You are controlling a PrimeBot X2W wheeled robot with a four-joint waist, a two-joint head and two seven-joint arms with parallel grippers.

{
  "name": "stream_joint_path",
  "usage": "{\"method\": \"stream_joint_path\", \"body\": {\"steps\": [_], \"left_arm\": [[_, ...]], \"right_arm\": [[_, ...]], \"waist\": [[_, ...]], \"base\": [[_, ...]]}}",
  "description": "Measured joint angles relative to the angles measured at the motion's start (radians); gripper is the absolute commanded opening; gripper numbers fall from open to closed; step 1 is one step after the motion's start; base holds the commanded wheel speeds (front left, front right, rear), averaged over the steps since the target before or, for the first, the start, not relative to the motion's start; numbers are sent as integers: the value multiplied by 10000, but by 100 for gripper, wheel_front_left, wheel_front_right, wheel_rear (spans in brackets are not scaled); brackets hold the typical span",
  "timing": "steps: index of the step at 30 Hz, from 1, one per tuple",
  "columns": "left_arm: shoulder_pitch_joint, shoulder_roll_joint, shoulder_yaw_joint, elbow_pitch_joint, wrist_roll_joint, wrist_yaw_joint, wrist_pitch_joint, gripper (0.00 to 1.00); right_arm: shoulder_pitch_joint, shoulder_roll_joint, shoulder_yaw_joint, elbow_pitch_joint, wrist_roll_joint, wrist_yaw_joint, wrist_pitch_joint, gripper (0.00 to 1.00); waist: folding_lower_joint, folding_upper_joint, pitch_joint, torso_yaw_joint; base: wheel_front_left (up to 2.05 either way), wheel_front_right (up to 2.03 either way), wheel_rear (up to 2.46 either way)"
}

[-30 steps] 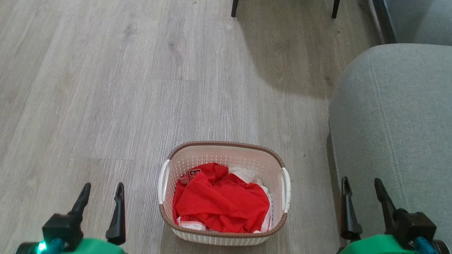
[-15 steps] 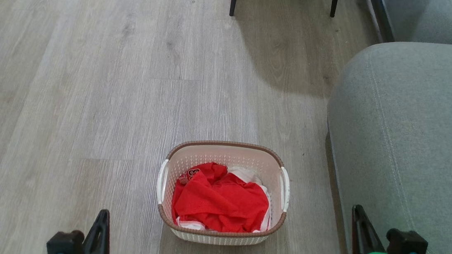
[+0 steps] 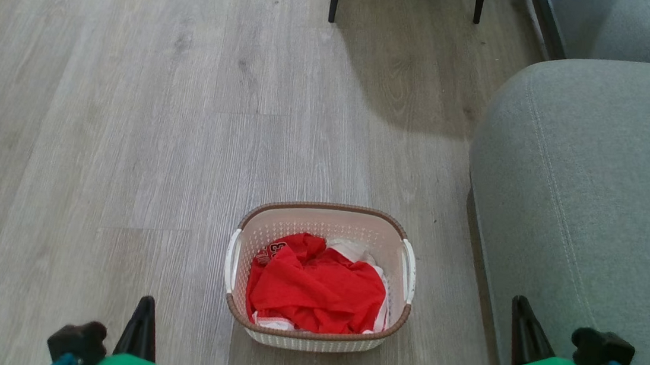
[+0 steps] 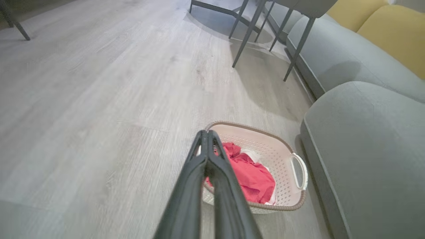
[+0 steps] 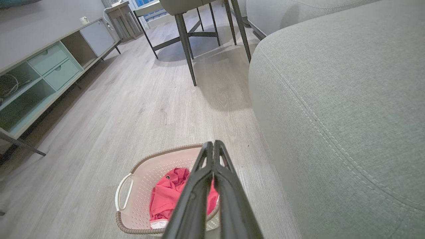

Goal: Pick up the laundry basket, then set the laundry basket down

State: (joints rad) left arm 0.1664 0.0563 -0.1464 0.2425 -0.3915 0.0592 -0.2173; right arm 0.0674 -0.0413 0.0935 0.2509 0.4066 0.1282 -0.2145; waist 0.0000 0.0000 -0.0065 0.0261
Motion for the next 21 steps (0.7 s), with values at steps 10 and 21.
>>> {"method": "stream_joint_path", "body": {"steps": [10, 21], "left_arm": [[-176, 10, 211, 31, -1156, -167, 261, 0], [-335, 15, 309, 40, -2424, -339, 554, 0]], "right_arm": [[-19, -12, -113, 6, 1162, 0, 209, 0], [-233, -36, -284, 38, 2418, 0, 516, 0]], "waist": [[0, 0, 8, -24], [0, 0, 19, -50]], "base": [[0, 0, 0], [0, 0, 0]]}}
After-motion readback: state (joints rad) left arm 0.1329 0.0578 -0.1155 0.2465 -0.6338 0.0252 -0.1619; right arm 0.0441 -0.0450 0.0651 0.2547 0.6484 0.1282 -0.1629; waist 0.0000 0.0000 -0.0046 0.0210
